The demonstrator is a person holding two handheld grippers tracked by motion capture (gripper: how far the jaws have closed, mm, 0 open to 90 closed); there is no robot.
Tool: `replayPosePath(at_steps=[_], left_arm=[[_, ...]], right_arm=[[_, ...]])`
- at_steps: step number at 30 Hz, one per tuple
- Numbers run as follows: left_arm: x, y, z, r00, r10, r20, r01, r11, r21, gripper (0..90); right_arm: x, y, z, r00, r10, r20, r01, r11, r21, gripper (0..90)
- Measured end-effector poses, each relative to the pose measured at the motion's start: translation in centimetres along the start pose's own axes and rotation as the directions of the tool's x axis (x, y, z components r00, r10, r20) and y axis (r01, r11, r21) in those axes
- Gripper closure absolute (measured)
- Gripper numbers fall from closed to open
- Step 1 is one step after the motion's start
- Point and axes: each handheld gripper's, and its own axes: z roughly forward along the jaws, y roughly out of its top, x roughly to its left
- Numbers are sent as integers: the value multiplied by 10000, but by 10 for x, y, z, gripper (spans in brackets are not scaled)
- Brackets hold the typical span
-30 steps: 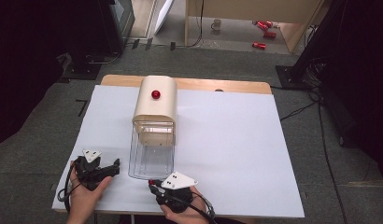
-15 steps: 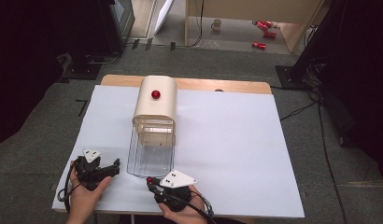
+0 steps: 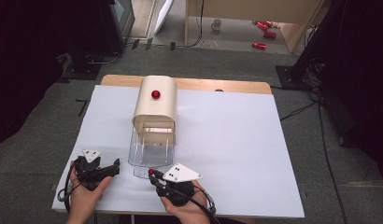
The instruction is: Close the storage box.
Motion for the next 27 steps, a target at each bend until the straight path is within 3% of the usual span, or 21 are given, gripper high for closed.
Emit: replayPosePath(at_steps=[16,27], left_arm=[[0,0,0,10000,41,-7,-41,10000,15,76],[0,0,0,10000,-6,-9,6,10000,-14,76]], right_arm=[[-9,18,5,9999,48,164,-44,9996,-269,795],[-23,28,15,9990,223,397,-210,9993,-314,796]])
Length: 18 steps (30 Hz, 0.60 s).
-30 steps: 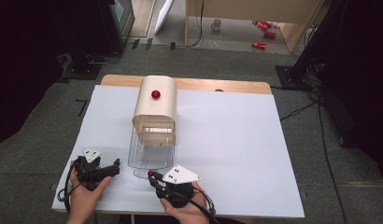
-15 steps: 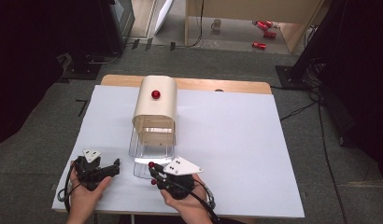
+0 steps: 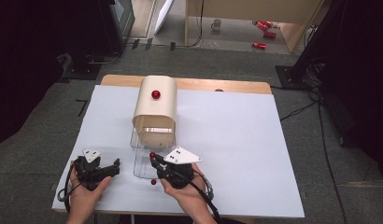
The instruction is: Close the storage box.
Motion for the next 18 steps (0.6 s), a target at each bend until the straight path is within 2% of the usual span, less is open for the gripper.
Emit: replayPosePath(at_steps=[18], left_arm=[[0,0,0,10000,5,22,-5,10000,43,76]], right_arm=[[-21,17,21,9992,207,355,-208,9998,20,796]])
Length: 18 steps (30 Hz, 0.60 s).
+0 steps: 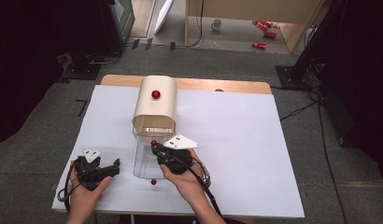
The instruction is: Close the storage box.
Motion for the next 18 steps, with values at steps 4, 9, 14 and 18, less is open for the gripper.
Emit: replayPosePath(at_steps=[4,9,14,18], left_arm=[[0,0,0,10000,9,3,-9,10000,10,76],[0,0,0,10000,11,-5,-11,10000,-6,76],[0,0,0,10000,-1,6,1,10000,-4,76],[0,0,0,10000,3,4,-3,10000,-9,76]], right_arm=[[-6,3,5,9999,116,11,-116,9999,-6,796],[-11,6,8,9997,192,164,-192,9998,1,798],[-19,12,8,9989,275,372,-272,9996,-70,805],[-24,15,5,9984,461,335,-454,9987,-214,809]])
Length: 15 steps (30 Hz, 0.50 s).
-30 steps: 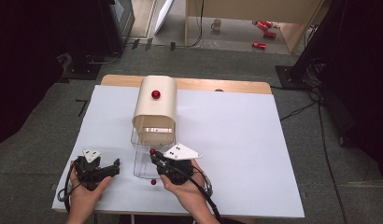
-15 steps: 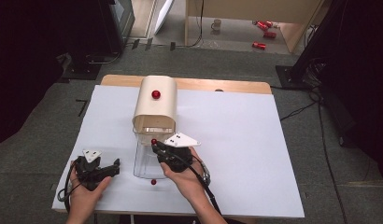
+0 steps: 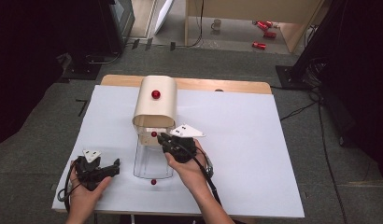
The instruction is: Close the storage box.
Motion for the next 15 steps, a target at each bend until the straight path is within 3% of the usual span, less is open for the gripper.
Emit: replayPosePath(at_steps=[3,5,6,7,8,9,11,15], left_arm=[[0,0,0,10000,-2,-1,2,10000,2,76],[0,0,0,10000,3,-2,-3,10000,5,76],[0,0,0,10000,15,-11,-15,10000,2,76],[0,0,0,10000,15,-11,-15,10000,2,76],[0,0,0,10000,19,0,-19,10000,23,76],[0,0,0,10000,19,0,-19,10000,23,76],[0,0,0,10000,12,-1,-12,10000,19,76],[0,0,0,10000,19,-10,-19,10000,7,76]], right_arm=[[1,0,0,10000,-99,0,99,9999,23,781],[3,-2,-1,9996,-171,-217,174,9998,127,731],[5,-5,-3,9987,-187,-467,197,9996,211,661],[5,-5,-3,9987,-187,-467,197,9996,211,661],[8,-11,-6,9989,-250,-397,256,9996,132,518],[8,-11,-6,9989,-250,-397,256,9996,132,518],[12,-21,-12,9989,-329,-339,338,9991,269,367],[19,-37,-19,9990,-429,-81,432,9976,538,219]])
